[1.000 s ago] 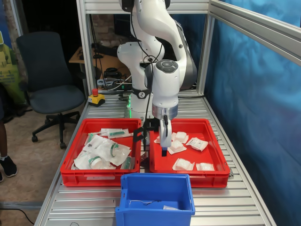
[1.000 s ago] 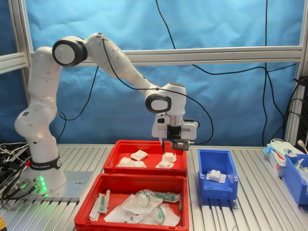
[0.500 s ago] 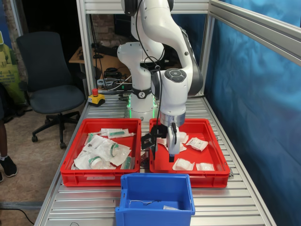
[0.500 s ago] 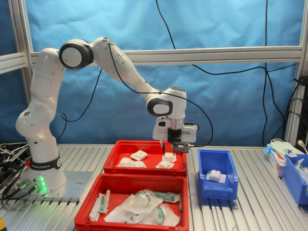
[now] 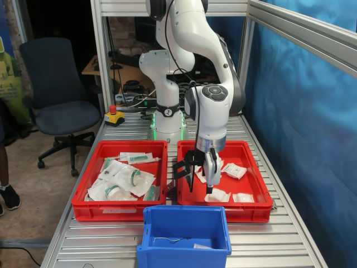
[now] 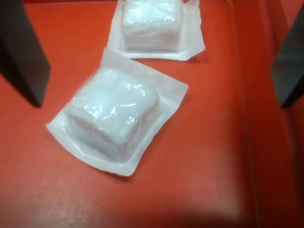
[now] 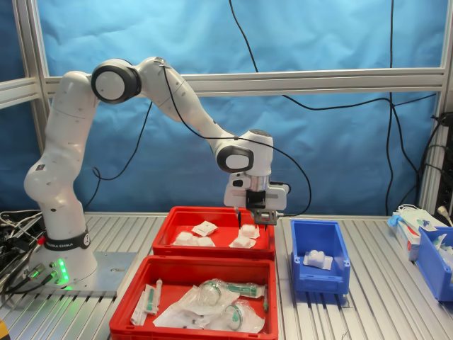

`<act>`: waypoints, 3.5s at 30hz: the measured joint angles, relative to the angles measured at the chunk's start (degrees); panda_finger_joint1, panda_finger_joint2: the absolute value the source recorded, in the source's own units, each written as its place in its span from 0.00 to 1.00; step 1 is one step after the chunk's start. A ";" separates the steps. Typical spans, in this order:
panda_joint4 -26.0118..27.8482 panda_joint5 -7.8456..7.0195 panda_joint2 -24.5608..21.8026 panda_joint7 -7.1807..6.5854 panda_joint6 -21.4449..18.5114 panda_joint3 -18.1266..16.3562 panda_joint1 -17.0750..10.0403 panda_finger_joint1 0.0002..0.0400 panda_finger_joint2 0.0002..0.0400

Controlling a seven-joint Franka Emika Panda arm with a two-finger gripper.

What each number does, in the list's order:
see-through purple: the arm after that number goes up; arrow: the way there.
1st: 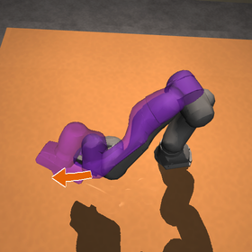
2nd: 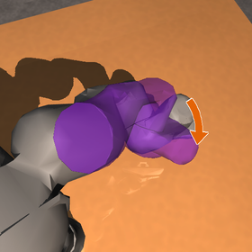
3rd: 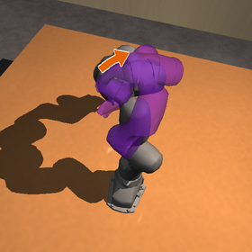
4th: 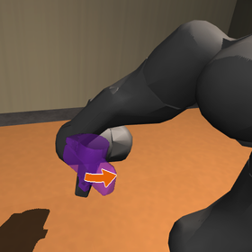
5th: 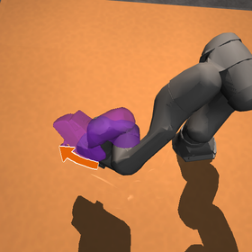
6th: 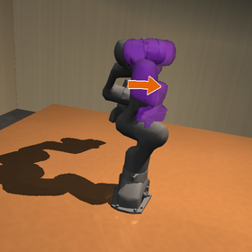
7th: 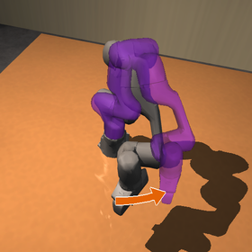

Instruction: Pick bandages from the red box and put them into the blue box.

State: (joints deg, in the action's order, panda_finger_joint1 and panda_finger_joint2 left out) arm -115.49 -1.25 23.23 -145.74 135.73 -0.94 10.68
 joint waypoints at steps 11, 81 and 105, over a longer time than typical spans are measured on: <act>0.01 0.02 1.14 -0.03 0.64 -0.01 1.32 1.00 1.00; -0.28 0.02 7.29 -0.03 6.20 0.76 6.14 1.00 1.00; -0.87 0.02 7.99 -0.03 8.19 4.30 9.95 1.00 1.00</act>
State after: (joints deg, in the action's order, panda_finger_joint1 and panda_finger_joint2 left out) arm -116.36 -1.24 31.22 -145.77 143.92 3.36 20.63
